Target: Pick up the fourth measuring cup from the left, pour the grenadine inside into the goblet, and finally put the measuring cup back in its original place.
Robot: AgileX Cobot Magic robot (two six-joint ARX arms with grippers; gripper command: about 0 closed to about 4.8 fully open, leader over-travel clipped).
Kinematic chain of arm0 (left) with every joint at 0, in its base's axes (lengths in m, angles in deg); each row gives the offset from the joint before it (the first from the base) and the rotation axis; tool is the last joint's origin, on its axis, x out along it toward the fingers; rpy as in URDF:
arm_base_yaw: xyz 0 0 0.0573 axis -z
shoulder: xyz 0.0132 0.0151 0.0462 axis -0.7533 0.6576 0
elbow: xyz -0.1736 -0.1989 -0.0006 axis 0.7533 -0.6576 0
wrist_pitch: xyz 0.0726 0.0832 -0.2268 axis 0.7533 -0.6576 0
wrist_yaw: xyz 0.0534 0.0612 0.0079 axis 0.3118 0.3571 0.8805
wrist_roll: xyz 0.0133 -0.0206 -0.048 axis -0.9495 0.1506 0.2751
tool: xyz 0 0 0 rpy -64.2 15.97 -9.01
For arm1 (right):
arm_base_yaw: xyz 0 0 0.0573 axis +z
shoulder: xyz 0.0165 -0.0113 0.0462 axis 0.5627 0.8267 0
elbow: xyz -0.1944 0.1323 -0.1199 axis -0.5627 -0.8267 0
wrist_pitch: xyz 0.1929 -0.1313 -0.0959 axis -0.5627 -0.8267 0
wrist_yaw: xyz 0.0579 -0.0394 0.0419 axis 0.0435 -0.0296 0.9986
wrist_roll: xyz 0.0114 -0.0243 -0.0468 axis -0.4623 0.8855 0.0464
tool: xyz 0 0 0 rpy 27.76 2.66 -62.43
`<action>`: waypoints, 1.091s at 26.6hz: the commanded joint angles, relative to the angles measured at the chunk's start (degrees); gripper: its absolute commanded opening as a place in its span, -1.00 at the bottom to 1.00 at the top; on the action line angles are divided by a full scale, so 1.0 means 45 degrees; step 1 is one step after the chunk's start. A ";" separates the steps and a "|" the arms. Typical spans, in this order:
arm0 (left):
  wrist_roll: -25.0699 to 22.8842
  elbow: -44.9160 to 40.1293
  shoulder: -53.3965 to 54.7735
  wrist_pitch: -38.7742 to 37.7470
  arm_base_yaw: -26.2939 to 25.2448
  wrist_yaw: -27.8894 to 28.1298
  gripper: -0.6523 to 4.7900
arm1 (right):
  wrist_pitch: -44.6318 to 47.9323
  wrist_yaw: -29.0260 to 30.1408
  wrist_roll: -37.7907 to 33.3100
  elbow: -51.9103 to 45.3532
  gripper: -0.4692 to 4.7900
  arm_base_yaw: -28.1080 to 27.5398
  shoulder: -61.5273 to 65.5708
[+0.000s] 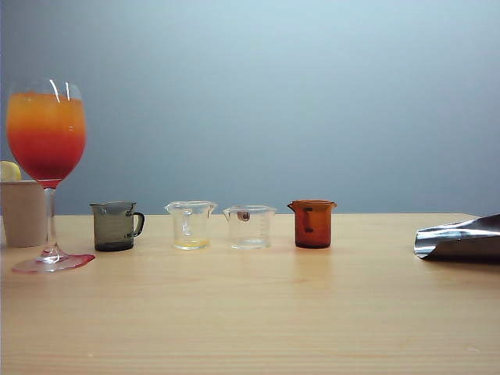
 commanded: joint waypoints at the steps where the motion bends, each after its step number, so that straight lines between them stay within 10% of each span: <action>1: -0.0107 -0.0325 -0.0228 0.0282 -0.0617 -0.0981 -0.78 | 0.0165 -0.0005 -0.0049 0.0049 -0.74 0.0010 0.0010; 7: -0.1263 -0.0665 -0.0223 0.0719 -0.1268 -0.2667 -0.78 | 0.0160 0.0000 -0.0049 0.0049 -0.74 0.0010 0.0010; 29: -0.1525 -0.0665 -0.0223 0.0636 -0.1195 -0.1491 -0.78 | 0.0141 0.0000 -0.0049 0.0049 -0.74 0.0010 0.0010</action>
